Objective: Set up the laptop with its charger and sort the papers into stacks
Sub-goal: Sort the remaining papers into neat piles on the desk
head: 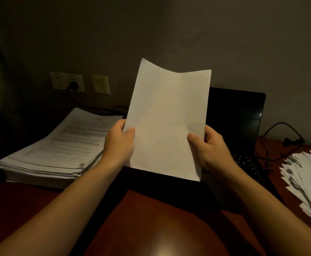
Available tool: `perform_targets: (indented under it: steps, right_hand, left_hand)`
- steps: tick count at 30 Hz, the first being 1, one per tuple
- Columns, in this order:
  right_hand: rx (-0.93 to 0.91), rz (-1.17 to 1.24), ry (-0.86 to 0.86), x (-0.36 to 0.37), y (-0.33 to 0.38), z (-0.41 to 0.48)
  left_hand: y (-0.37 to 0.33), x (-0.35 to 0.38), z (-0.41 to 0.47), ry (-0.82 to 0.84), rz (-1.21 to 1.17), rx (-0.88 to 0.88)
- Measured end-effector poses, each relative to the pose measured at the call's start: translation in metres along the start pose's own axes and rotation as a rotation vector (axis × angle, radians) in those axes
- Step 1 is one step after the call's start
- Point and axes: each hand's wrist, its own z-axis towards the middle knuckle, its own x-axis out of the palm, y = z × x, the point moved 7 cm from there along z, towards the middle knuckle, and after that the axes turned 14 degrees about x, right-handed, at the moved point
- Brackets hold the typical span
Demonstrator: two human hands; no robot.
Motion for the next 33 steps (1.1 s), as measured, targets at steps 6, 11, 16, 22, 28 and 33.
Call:
perform_targets:
  steps: [6,11,16,22,28,33]
  right_hand:
    - [0.042,0.054,0.065,0.048,0.01,0.016]
    - [0.105,0.023,0.13,0.1,0.01,0.021]
    - [0.141,0.027,0.197,0.156,0.013,0.02]
    - [0.176,-0.008,0.259,0.216,0.009,0.021]
    - [0.122,-0.204,0.223,0.255,-0.003,0.033]
    - [0.071,-0.358,0.254,0.272,-0.01,0.037]
  left_hand:
    - [0.017,-0.052,0.026,-0.017,0.092,-0.053]
    - [0.046,-0.103,0.029,-0.041,0.164,-0.117]
    - [0.082,-0.158,0.039,-0.118,0.232,-0.182]
    - [0.117,-0.207,0.047,-0.126,0.241,-0.227]
    - [0.134,-0.23,0.054,-0.024,0.404,-0.221]
    - [0.149,-0.232,0.056,0.092,0.523,-0.196]
